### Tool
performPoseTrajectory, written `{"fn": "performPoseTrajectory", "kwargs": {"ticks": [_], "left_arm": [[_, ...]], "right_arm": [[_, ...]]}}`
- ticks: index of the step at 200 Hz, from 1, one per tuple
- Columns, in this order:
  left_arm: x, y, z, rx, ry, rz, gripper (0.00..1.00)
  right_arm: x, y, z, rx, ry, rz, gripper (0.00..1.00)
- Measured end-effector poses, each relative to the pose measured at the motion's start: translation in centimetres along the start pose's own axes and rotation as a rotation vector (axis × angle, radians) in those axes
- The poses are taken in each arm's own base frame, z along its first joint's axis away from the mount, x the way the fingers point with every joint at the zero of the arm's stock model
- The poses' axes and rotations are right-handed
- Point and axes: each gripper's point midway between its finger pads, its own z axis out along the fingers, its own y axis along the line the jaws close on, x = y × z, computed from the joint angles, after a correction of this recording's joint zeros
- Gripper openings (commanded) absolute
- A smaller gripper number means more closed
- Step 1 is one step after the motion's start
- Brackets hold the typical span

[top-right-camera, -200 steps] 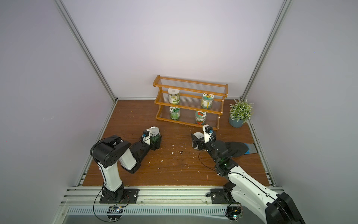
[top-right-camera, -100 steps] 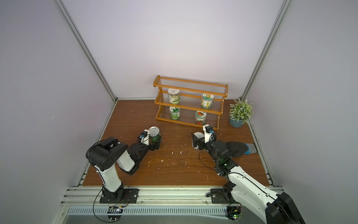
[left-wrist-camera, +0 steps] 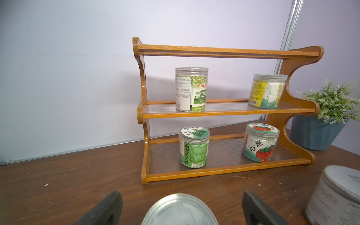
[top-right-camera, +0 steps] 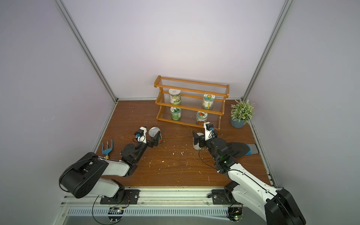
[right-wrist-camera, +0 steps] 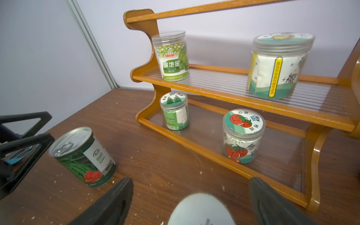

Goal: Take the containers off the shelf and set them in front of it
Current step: 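Place the container at the center of the board, then pick up a container from the shelf.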

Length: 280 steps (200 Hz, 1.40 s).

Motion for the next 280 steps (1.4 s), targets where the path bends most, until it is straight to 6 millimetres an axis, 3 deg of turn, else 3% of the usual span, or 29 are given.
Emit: {"fn": "performPoseTrajectory", "kwargs": {"ticks": [48,106,142,177,210,280], "left_arm": [[-2.4,-0.3,1.3,0.004,-0.009,0.022,0.99],[-2.7,-0.4,2.2,0.006,0.051,0.027,0.99],[-3.9,0.0,3.6,0.006,0.074,0.005,0.99],[-3.6,1.9,4.3,-0.022,0.119,-0.032,0.99],[-3.9,2.1,4.8,-0.013,0.139,-0.041,0.99],[-3.1,3.0,4.8,-0.011,0.174,-0.093,0.99]], "right_arm": [[-2.7,-2.5,2.3,0.098,-0.014,0.006,0.99],[-4.3,-6.6,5.9,0.21,-0.008,-0.001,0.99],[-4.7,-7.3,8.1,0.226,-0.008,-0.037,0.99],[-5.0,-8.0,9.7,0.262,-0.018,-0.07,0.99],[-5.9,-9.0,11.1,0.302,-0.036,-0.095,0.99],[-7.1,-10.8,12.2,0.366,-0.057,-0.117,0.99]]}}
